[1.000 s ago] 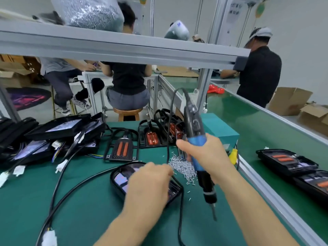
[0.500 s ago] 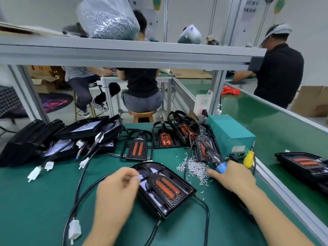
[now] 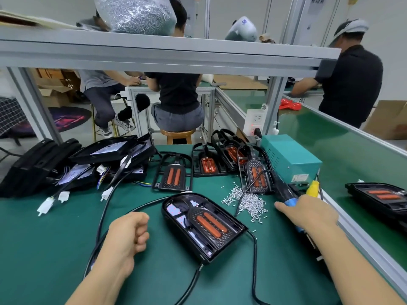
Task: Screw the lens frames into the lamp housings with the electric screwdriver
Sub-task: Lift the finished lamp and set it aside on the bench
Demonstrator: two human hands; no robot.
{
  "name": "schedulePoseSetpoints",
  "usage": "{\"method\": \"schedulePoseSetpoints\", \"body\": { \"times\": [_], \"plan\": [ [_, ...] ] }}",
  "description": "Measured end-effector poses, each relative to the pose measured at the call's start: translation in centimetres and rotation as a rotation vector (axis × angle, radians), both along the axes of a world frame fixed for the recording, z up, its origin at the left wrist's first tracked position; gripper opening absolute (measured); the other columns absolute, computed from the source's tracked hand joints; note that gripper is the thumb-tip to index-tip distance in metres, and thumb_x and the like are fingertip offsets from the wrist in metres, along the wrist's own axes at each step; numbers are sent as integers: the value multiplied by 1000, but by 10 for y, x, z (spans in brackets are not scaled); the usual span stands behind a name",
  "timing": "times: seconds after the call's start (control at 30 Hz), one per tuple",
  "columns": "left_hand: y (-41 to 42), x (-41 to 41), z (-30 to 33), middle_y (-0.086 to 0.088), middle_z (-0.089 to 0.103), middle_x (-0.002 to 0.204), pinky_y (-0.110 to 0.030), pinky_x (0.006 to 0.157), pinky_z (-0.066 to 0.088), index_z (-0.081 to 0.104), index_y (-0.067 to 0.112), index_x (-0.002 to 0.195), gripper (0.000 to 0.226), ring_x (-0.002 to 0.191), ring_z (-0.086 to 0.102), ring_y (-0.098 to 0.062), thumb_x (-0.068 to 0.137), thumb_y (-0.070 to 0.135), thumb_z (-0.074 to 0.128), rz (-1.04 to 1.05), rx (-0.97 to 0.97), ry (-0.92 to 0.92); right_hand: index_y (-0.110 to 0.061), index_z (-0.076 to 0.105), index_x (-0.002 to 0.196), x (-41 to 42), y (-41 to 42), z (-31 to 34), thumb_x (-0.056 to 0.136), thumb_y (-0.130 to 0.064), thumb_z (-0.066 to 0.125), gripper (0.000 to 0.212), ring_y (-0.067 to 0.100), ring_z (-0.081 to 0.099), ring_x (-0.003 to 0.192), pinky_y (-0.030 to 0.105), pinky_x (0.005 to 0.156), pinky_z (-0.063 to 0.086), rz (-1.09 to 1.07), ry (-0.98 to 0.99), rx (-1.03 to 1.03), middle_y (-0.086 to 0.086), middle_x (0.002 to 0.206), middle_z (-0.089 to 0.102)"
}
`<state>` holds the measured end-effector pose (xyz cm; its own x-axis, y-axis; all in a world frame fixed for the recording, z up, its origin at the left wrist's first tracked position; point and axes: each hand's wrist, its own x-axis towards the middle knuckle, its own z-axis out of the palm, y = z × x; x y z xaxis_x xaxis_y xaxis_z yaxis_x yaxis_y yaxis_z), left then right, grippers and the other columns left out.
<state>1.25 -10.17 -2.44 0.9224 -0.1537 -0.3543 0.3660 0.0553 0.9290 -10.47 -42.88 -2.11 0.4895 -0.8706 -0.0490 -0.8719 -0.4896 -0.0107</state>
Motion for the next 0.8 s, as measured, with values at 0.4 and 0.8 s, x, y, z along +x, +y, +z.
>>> {"method": "schedulePoseSetpoints", "body": {
  "times": [0.4,0.8],
  "plan": [
    [13,32,4,-1,64,109,-30,72,43,51,23,125,43,103,60,-25,92,51,44,-198,1439,-726,-27,39,146,12,75,41,61,-91,40,107,20,42,133,37,106,38,571,-285,329,1,147,42],
    [-16,4,-27,-10,65,87,-37,73,42,47,17,76,15,91,57,-33,91,15,46,-385,963,-727,-17,62,93,45,106,17,65,-52,84,50,11,63,75,26,71,47,509,-270,908,-6,82,69]
  ]
}}
